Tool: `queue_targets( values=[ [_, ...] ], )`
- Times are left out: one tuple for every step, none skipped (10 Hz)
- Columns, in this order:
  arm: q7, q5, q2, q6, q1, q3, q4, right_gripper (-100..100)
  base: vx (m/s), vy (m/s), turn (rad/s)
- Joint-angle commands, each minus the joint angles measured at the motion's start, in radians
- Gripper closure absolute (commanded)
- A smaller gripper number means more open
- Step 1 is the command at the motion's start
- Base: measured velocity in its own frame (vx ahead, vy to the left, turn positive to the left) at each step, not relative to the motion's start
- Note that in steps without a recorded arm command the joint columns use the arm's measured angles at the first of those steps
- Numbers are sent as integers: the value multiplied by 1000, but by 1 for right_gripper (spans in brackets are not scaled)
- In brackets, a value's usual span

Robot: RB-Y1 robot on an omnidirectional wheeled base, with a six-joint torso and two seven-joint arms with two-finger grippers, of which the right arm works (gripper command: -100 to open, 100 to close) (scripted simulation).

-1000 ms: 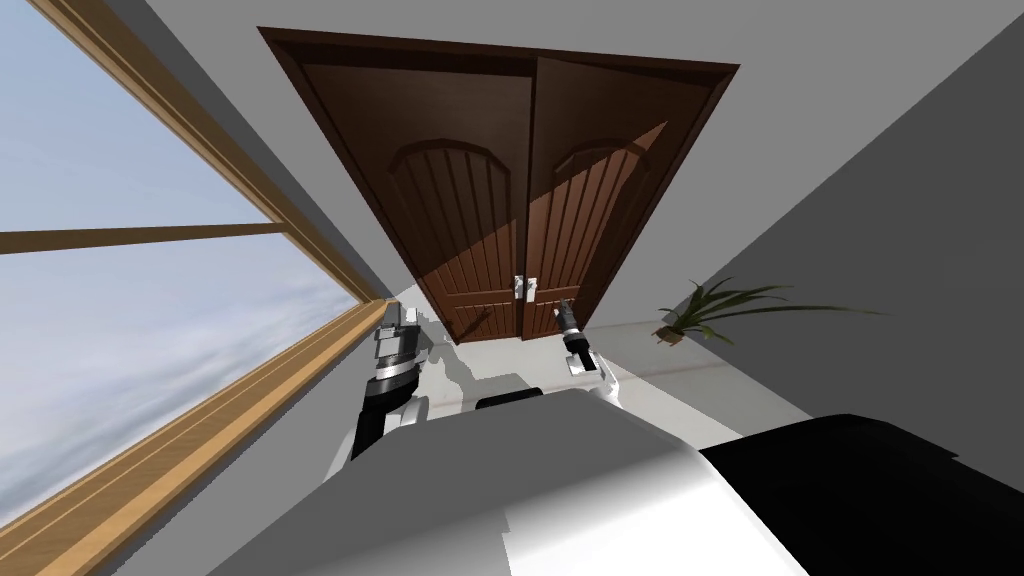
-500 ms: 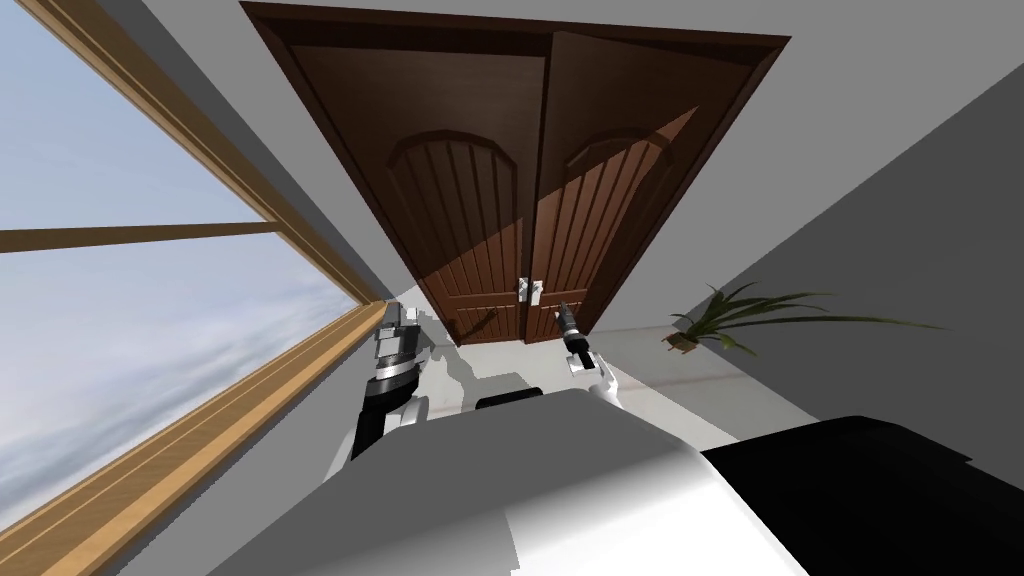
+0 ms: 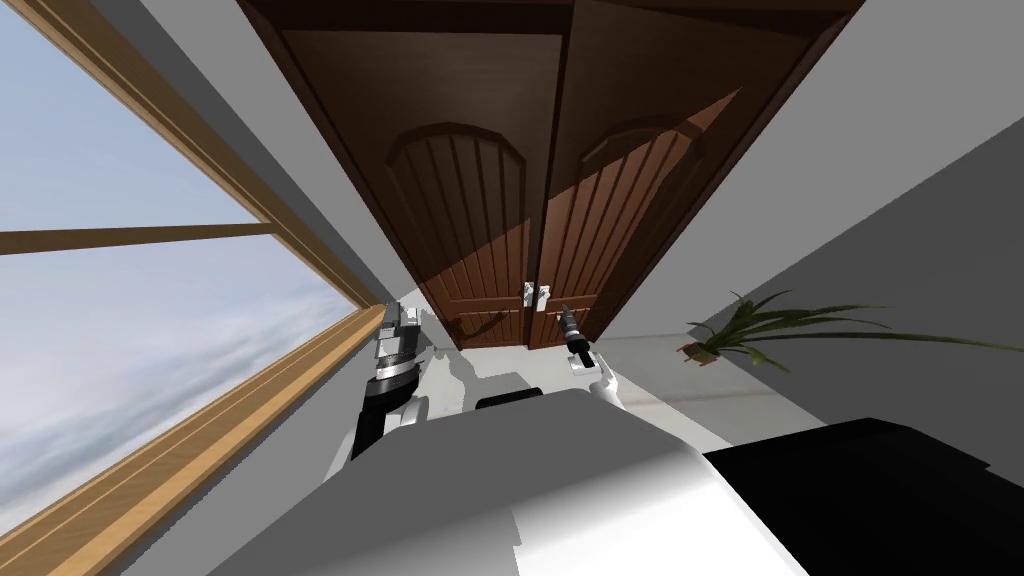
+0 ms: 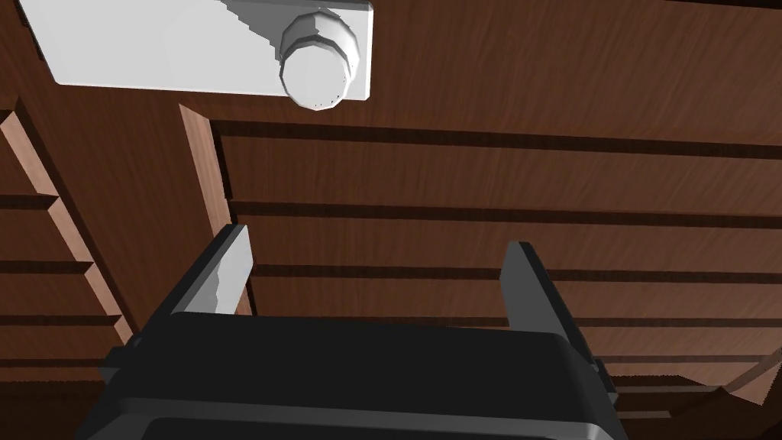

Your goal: Pull the door open

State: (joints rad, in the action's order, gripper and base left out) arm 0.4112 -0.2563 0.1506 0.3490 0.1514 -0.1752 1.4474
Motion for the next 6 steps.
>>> queue_targets(
  values=[
    [14,-11,5,-7,-18,-11,-39,-100,166,41,52],
    [22,-17,7,-10,-28,-18,-61,-100,173,30,75],
    [30,-23,9,-13,-37,-23,-81,-100,165,17,73],
    [36,-28,10,-16,-44,-28,-96,-100,172,-3,51],
    [42,-33,12,-19,-52,-32,-113,-100,160,7,58],
    [38,-29,12,-16,-47,-29,-102,-100,68,6,11]
  ],
)
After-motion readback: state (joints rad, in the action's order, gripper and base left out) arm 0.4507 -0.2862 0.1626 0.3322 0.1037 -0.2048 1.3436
